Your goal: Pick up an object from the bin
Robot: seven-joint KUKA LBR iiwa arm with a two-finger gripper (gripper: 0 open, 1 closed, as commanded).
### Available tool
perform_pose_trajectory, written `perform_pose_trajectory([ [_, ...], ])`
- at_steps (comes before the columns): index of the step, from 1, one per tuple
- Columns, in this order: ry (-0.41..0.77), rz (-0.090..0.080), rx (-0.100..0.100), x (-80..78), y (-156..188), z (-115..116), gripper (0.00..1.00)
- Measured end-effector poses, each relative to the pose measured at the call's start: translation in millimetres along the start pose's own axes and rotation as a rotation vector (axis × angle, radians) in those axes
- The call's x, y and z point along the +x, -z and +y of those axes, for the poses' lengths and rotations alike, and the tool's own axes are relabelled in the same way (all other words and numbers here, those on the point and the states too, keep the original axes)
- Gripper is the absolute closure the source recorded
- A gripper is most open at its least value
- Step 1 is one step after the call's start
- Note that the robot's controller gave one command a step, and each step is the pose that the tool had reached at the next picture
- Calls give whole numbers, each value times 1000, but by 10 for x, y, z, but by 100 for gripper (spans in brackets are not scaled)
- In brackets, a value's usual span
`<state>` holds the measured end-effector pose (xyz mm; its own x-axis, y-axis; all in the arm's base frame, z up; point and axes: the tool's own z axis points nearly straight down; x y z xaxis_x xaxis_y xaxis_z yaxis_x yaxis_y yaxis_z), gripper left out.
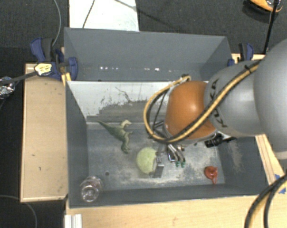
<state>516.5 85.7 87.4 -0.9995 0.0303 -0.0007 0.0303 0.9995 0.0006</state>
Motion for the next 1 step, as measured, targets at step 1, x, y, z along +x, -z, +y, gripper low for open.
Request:
perform_pose_trajectory([
  [1, -115, 1, 0, 123, -168, 9, 100],
])
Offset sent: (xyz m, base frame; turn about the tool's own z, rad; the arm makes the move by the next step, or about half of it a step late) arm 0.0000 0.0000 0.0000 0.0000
